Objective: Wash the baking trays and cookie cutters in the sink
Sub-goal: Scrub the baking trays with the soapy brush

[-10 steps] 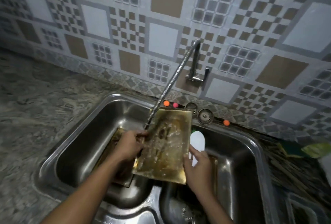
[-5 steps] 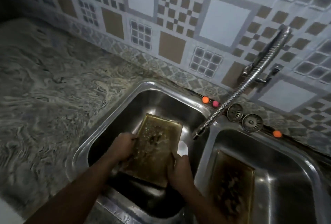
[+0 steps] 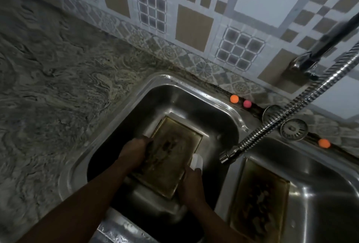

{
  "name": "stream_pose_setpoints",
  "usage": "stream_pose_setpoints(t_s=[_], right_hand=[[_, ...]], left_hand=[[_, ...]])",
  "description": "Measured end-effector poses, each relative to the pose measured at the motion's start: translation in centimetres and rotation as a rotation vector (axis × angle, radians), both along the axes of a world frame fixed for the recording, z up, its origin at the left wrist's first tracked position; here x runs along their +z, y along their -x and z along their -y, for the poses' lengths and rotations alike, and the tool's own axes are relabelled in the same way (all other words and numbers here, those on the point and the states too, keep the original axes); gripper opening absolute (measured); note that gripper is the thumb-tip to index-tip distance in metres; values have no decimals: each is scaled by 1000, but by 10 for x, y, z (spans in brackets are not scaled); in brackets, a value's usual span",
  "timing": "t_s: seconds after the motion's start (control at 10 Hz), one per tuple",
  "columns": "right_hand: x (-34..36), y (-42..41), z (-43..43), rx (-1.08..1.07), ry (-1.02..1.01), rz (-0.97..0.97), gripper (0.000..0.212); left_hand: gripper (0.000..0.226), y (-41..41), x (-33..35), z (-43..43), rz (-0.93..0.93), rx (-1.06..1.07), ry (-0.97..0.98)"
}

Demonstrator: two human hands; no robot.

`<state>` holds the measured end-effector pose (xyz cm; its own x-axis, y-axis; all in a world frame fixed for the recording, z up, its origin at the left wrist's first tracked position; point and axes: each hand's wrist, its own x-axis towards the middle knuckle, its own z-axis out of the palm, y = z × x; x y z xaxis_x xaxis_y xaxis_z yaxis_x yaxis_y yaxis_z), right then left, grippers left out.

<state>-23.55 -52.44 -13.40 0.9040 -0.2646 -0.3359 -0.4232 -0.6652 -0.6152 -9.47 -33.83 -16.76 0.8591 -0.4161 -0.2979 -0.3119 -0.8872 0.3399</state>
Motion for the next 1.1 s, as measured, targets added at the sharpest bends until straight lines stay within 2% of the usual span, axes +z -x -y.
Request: stream_pose_setpoints(t_s=[0.1, 0.2, 0.4, 0.6, 0.8, 0.9, 1.1], right_hand=[[-11, 5, -1, -114, -145, -89, 30], [-23, 11, 5, -196, -156, -99, 42], [-17, 10, 1, -244, -179, 40, 50], [-3, -2, 15, -254, -169, 174, 45], [32, -10, 29, -305, -135, 377, 35], [55, 5, 46, -371, -128, 479, 31], [91, 74, 114, -430, -60, 519, 34]], left_hand=[[34, -3, -6, 4, -21, 2, 16], [38, -4, -14, 8, -38, 20, -8], [35, -2, -19, 6, -57, 42, -34], [33, 3, -5, 12, -36, 104, -73], [45, 22, 38, 37, 24, 133, 56], [43, 42, 67, 62, 52, 114, 102], [46, 104, 117, 139, 50, -50, 291]])
